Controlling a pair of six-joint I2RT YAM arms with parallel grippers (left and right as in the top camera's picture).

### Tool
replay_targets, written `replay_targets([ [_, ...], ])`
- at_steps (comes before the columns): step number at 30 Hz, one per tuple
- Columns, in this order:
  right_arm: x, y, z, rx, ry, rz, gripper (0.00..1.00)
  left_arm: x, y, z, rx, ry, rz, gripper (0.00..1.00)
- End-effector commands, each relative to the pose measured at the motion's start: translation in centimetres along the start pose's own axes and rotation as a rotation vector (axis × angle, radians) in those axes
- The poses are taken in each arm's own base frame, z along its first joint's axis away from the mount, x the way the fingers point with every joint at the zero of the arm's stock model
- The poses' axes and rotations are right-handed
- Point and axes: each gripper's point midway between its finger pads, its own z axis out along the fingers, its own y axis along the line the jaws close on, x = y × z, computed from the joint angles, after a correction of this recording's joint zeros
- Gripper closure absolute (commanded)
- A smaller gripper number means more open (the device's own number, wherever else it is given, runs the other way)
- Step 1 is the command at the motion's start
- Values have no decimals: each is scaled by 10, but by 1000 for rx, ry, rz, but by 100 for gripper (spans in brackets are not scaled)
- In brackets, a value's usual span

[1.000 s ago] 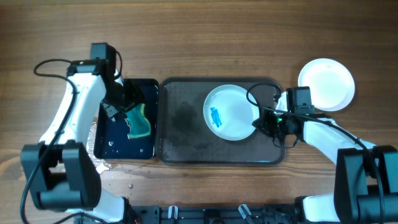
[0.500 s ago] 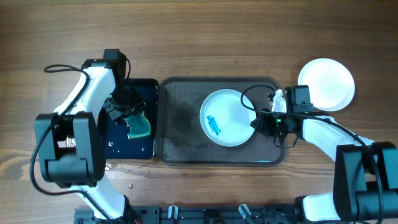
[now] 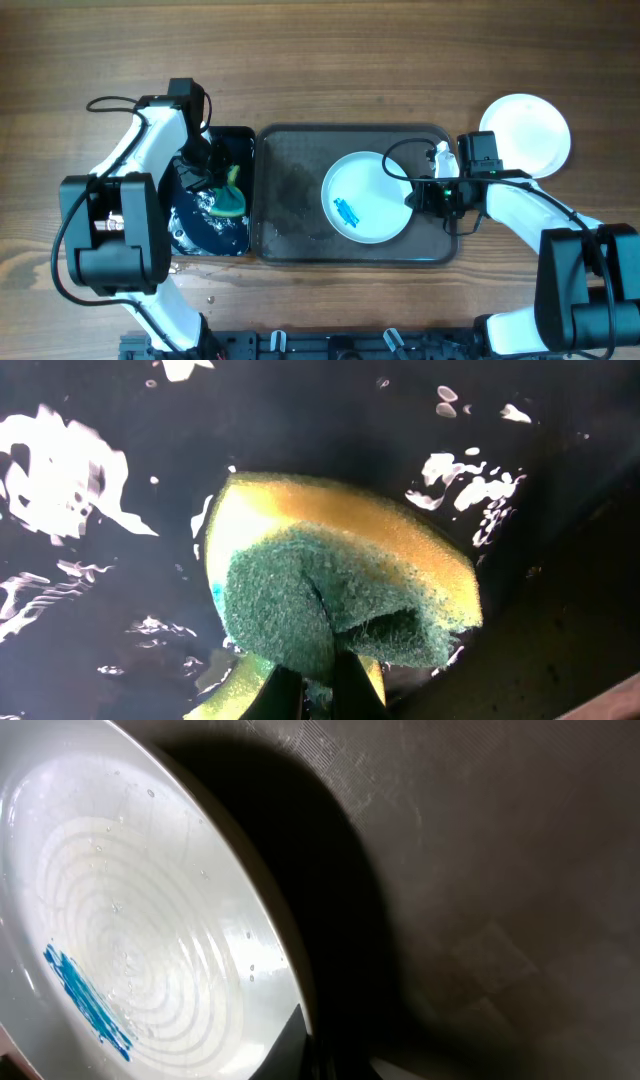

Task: Clean dirty plates on tray and stack at the side
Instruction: 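Grasp the sponge with the left gripper and move it over the plate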

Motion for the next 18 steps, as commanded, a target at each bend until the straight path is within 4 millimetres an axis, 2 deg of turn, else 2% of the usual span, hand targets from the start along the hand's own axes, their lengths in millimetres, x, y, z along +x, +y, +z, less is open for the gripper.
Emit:
replay_targets([
  [1, 3, -9, 5, 46, 20, -14, 96, -15, 5, -37, -59, -164, -14, 96],
  [3, 3, -9, 5, 46, 20, -14, 96, -21, 30, -75, -220, -343, -82, 96],
  [4, 3, -9, 5, 46, 20, -14, 95, -21, 38, -91, -283, -408, -93, 96],
  [5, 2, -9, 5, 46, 19, -15, 96, -20, 38, -98, -305, -441, -85, 96],
  [12, 2, -9, 5, 45, 18, -17, 96, -18, 29, -136, -566, -736, -91, 96],
  [18, 1, -11, 5, 57, 15, -25, 96, -15, 18, -147, -605, -830, -84, 96],
])
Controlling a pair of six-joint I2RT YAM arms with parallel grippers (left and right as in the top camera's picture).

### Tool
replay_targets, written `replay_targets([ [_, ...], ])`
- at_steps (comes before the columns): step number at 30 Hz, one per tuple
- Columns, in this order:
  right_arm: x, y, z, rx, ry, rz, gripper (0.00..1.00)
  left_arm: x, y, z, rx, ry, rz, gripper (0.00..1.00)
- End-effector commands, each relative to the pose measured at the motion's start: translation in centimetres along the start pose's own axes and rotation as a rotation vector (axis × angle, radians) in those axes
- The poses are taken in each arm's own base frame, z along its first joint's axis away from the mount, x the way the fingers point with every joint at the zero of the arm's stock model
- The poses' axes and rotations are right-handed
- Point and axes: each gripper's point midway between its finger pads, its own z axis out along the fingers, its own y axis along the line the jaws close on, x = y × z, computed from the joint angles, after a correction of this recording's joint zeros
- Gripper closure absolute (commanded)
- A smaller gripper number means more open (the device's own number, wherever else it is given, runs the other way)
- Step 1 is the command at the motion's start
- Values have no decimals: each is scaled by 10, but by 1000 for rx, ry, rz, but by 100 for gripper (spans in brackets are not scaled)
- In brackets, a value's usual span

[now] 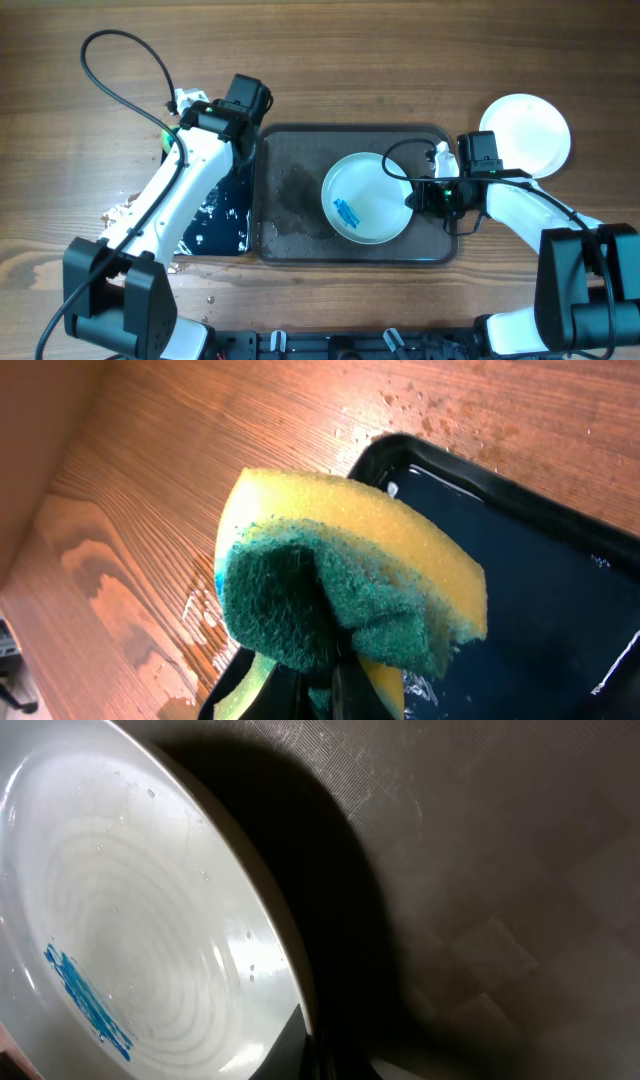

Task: Clean dirty plates on tray and stack at the side
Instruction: 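Grasp the sponge with the left gripper and move it over the plate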

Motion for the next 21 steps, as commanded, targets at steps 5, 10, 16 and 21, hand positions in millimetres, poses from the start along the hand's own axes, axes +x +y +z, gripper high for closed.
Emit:
replay_targets([
  [5, -16, 2, -9, 57, -42, -79, 96, 22, -29, -9, 175, 140, -9, 96],
  [10, -28, 46, -29, 216, -77, -333, 96, 65, -75, -37, 488, 401, 83, 96],
  [16, -3, 35, -14, 392, -10, -237, 96, 76, -85, -50, 600, 488, 100, 96],
  [21, -1, 22, -13, 452, -28, -72, 96, 80, -96, -61, 686, 525, 111, 96],
])
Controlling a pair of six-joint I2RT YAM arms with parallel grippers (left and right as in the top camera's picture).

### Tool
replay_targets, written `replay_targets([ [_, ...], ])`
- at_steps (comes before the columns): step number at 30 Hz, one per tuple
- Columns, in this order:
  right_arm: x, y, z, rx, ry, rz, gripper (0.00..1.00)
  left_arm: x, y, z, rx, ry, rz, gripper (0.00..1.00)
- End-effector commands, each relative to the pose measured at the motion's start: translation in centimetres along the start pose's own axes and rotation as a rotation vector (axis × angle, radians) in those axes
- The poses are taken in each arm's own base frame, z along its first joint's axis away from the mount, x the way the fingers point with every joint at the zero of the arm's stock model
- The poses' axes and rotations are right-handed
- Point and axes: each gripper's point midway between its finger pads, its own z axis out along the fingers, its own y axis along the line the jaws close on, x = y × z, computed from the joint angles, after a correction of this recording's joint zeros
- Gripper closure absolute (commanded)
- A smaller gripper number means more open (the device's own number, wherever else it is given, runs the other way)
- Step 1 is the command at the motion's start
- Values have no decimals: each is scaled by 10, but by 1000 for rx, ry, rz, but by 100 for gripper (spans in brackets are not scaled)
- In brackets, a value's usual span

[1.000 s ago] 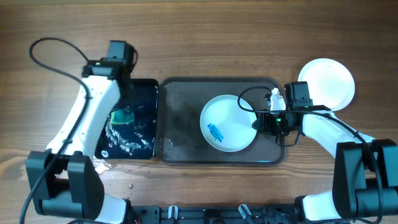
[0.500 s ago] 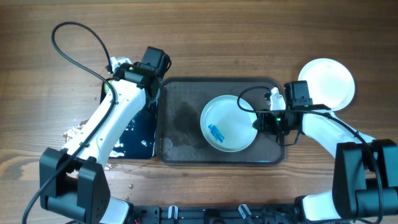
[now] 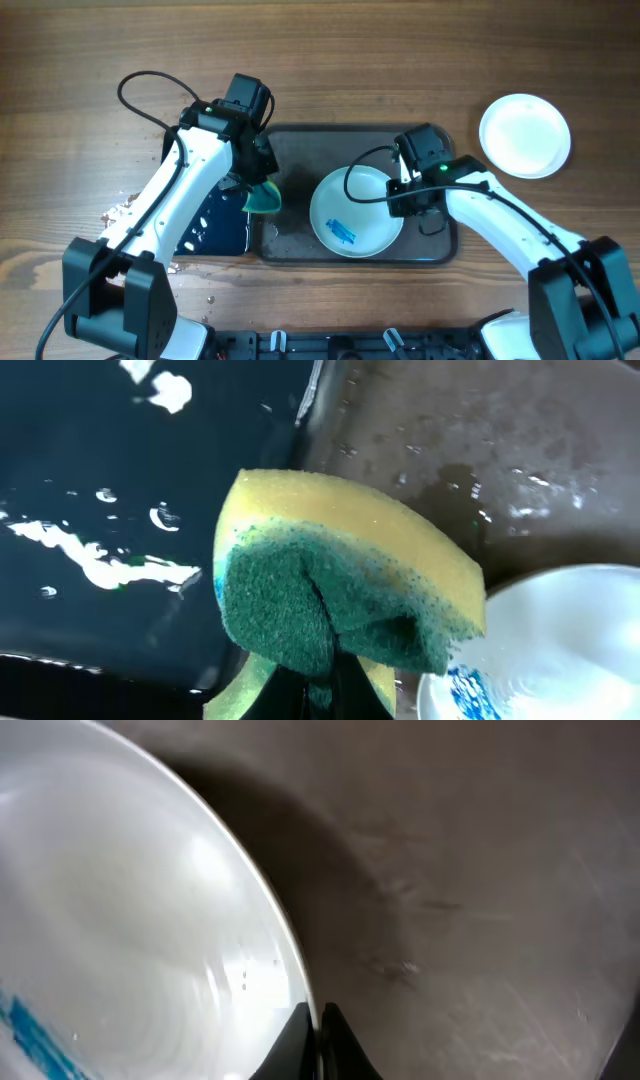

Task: Clean dirty plates on tray and stack at the side
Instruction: 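Grasp the sponge with the left gripper and move it over the plate, then scrub the blue paint on the plate with the sponge in the left gripper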

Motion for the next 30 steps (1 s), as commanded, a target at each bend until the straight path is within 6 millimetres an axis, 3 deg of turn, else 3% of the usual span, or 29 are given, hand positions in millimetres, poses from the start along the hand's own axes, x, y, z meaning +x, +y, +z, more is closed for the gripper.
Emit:
replay_targets([
  [1, -3, -10, 1, 62, -9, 116, 96, 2, -17, -6, 100, 29, 37, 96],
  [3, -3, -10, 1, 64, -5, 117, 96, 6, -31, -7, 168, 47, 85, 96],
  [5, -5, -5, 2, 36, -12, 112, 96, 13, -60, -11, 274, 47, 180, 96],
  [9, -10, 4, 2, -10, -26, 110, 96, 27, -95, -8, 317, 23, 274, 96],
  [14, -6, 5, 17, -16, 17, 122, 96, 41, -110, 9, 305, 58, 310, 96],
  [18, -8, 10, 26, -42, 24, 139, 96, 45, -121, 38, 289, 87, 336, 96],
  [25, -5, 10, 26, -44, 38, 143, 96, 102, -188, 85, 528, 280, 519, 96],
  [28, -2, 9, 26, -40, 49, 144, 96, 121, -206, 82, 704, 396, 559, 96],
  [30, 0, 9, 26, -38, 55, 145, 96, 112, -205, 84, 695, 386, 513, 96],
])
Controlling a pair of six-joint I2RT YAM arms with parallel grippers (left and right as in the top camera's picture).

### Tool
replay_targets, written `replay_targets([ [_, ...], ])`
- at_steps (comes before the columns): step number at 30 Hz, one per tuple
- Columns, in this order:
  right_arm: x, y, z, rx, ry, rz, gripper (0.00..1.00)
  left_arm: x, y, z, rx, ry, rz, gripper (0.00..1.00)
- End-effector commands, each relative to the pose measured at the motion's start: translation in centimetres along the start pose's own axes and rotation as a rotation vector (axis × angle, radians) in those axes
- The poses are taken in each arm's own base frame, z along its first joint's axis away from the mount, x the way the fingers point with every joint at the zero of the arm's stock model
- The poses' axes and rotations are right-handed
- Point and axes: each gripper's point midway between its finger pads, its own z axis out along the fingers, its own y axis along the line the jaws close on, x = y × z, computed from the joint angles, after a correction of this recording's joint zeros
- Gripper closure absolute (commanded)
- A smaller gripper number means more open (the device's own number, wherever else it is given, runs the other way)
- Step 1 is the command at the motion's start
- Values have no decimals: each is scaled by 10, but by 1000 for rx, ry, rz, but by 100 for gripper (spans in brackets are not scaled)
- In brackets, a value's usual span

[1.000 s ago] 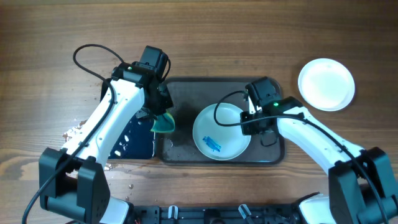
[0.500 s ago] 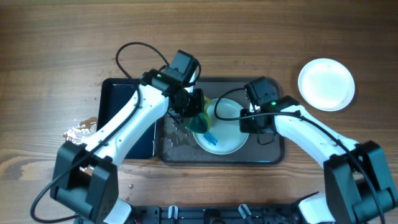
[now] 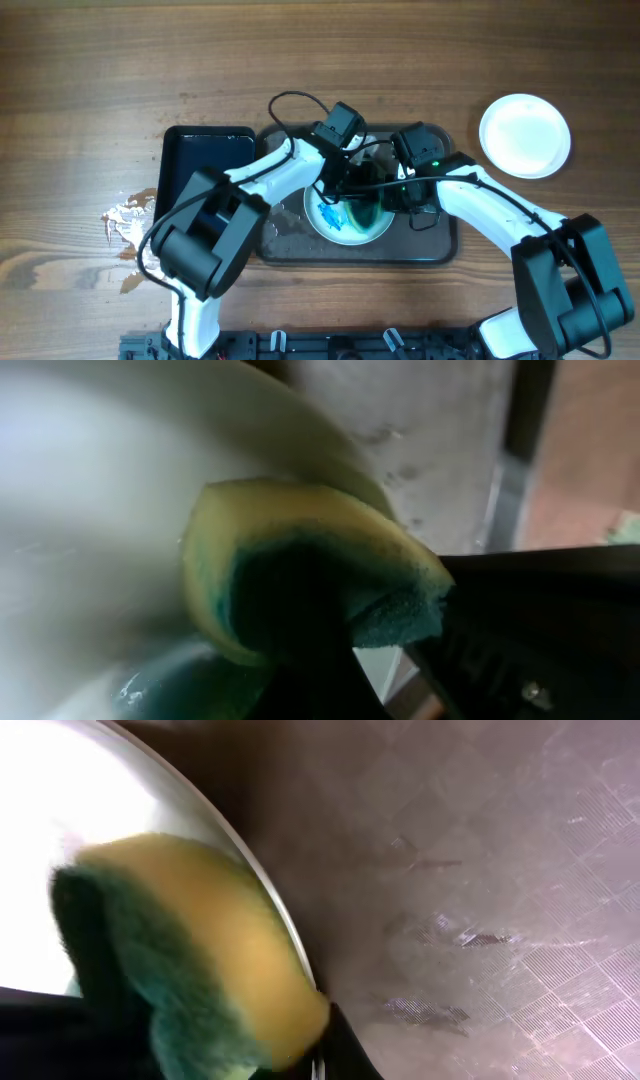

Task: Clean dirty plates on tray and stack at the side
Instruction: 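Scrub the blue paint on the plate with the sponge in the left gripper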

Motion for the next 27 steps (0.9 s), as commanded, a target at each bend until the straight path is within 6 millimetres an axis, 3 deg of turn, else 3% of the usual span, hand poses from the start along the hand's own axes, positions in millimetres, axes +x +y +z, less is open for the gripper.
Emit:
replay_targets([
  [1, 5, 0, 5, 5, 31, 14, 96, 2, 5, 3, 36, 37, -92, 96],
  [4, 5, 0, 5, 5, 31, 14, 96, 9, 96, -26, -343, -19, -368, 96],
  [7, 4, 0, 5, 3, 27, 14, 96, 34, 170, -78, -670, -14, -532, 96],
  [9, 3, 0, 5, 1, 24, 14, 96, 43, 194, -101, -787, -13, -569, 96],
  [12, 3, 0, 5, 2, 25, 14, 95, 46, 209, -118, -900, -44, -584, 96],
  [14, 3, 0, 5, 2, 24, 14, 96, 39, 191, -98, -779, -10, -506, 96],
  [18, 3, 0, 5, 3, 26, 14, 95, 22, 98, -33, -311, 70, -263, 96],
  [22, 5, 0, 5, 5, 31, 14, 95, 12, 11, -1, 33, 80, -96, 96],
  [24, 4, 0, 5, 5, 31, 15, 96, 10, -12, 5, 115, 77, -57, 96],
  [27, 5, 0, 5, 5, 33, 15, 96, 2, -7, 4, 87, 43, -79, 96],
])
